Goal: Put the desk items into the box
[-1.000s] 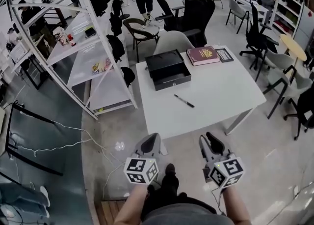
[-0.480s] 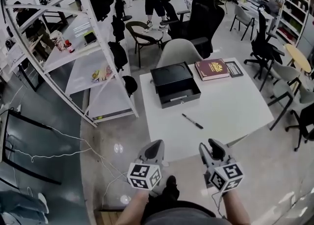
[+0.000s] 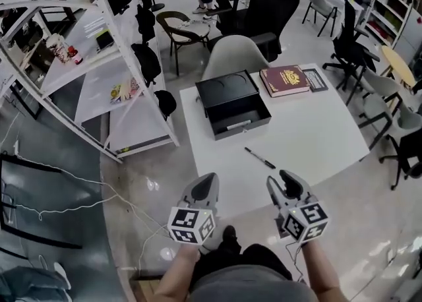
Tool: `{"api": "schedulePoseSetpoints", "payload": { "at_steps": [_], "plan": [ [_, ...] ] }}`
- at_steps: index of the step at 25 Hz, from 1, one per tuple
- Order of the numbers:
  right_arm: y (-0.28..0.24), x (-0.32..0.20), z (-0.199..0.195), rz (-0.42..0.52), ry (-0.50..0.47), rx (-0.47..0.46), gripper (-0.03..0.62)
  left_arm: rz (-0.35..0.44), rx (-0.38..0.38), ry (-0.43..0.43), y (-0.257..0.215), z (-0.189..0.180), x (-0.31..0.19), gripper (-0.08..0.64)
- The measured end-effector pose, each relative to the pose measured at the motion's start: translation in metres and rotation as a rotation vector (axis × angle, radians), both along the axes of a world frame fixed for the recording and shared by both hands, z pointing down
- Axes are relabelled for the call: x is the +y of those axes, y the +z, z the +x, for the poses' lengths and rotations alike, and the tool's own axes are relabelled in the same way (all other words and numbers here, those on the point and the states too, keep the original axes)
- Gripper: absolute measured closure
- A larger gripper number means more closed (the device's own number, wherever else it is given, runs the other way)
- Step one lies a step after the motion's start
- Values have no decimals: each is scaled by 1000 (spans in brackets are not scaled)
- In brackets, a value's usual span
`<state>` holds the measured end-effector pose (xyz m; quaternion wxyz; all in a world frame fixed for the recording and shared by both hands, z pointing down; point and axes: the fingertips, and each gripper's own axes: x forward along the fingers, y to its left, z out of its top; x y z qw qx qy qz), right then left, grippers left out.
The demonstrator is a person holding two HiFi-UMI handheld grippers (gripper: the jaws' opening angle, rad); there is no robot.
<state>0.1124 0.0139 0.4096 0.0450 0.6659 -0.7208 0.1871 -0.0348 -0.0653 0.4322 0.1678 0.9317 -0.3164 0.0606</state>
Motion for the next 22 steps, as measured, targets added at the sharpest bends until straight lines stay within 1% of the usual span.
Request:
{"api": "schedulePoseSetpoints", "payload": {
  "at_steps": [4, 8, 13, 17, 22],
  "plan": [
    [9, -15, 1, -23, -13, 8, 422, 7, 4, 3, 0, 3, -15, 554],
    [14, -21, 3, -52, -39, 36, 417, -1, 1, 6, 2, 7, -21, 554],
    [18, -28, 15, -68, -63, 59, 420, -2, -8, -5, 4, 15, -27, 554],
    [25, -38, 24, -93, -103, 66, 425, -1, -14, -30, 2, 20, -34, 554],
    [40, -53, 33, -139, -176, 86, 430, -10, -25, -77, 6, 26, -44, 554]
  ]
}}
